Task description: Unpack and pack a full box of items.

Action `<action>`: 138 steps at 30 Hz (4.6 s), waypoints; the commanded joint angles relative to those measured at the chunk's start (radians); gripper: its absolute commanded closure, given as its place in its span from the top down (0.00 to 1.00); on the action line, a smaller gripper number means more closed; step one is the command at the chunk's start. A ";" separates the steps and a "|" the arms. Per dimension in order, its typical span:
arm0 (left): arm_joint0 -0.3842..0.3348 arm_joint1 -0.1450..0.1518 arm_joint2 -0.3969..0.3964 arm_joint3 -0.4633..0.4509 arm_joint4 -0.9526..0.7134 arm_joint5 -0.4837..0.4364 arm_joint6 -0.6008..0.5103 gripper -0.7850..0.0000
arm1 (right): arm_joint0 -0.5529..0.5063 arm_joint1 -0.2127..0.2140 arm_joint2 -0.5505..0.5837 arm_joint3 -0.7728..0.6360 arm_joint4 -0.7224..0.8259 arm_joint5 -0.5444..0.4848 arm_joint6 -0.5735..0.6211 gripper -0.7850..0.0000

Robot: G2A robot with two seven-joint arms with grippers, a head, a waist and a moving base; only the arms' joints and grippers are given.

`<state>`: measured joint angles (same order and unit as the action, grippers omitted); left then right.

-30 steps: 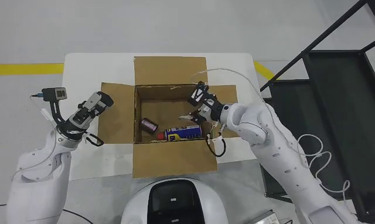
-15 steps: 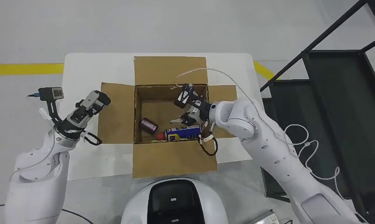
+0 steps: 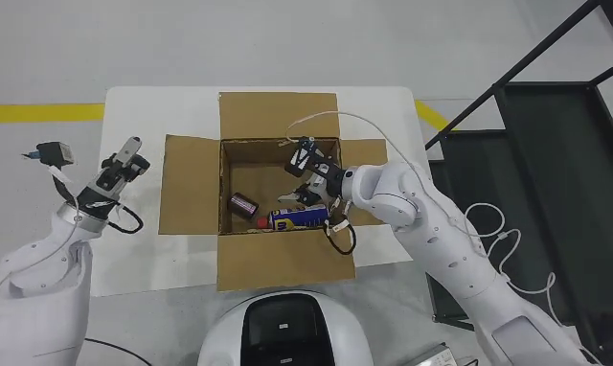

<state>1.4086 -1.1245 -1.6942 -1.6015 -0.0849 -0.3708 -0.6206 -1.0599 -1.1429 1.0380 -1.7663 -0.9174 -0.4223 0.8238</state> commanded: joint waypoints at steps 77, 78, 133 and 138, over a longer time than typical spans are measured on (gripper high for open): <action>-0.045 0.006 0.087 0.038 -0.050 -0.012 -0.022 1.00 | 0.000 0.000 0.000 0.000 0.000 0.000 0.000 1.00; -0.045 0.006 0.087 0.038 -0.050 -0.012 -0.022 1.00 | 0.000 0.000 0.000 0.000 0.000 0.000 0.000 1.00; -0.045 0.006 0.087 0.038 -0.050 -0.012 -0.022 1.00 | 0.430 -0.248 -0.483 0.867 0.074 -0.010 -0.128 0.82; -0.045 0.006 0.087 0.038 -0.050 -0.012 -0.022 1.00 | 0.438 -0.266 -0.492 0.914 0.084 -0.008 -0.128 0.67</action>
<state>1.3635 -1.1183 -1.6068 -1.5637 -0.1344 -0.3832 -0.6424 -0.6231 -1.4064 0.5472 -0.8611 -0.8357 -0.4320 0.6949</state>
